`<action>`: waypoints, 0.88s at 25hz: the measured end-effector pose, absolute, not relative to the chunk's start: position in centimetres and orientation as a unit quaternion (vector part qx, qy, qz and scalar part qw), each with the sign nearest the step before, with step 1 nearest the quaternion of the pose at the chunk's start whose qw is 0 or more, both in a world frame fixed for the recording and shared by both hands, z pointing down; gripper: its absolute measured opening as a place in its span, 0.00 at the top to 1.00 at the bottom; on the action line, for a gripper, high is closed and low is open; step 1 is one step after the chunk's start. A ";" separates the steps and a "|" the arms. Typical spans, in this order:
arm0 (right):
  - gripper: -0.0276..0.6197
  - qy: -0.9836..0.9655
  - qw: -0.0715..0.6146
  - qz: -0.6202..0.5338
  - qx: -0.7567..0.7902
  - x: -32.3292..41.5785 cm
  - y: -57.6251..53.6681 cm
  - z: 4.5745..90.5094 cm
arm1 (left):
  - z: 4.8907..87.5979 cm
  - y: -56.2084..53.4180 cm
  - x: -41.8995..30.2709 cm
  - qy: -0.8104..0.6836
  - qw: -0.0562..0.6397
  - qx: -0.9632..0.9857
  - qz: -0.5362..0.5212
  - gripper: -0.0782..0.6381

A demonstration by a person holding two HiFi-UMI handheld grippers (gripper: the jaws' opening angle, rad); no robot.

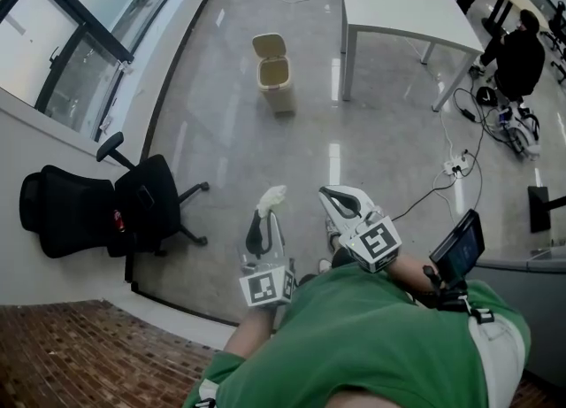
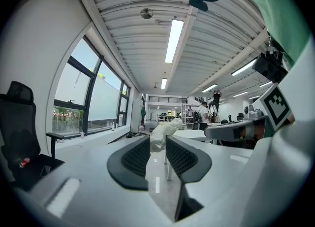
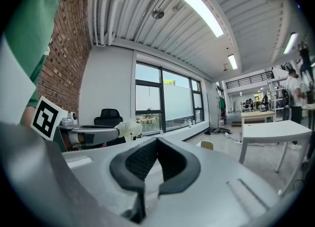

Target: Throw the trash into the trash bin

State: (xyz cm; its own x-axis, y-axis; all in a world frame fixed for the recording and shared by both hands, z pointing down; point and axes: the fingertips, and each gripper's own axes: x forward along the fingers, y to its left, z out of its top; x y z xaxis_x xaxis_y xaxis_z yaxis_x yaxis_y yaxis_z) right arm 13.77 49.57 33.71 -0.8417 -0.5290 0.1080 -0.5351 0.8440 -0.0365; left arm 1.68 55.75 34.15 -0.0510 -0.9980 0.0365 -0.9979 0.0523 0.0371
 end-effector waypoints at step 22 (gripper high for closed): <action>0.95 -0.966 0.027 0.043 0.253 11.1 33.6 33.7 | 33.1 39.8 -0.3 -0.732 0.011 0.681 0.018 0.74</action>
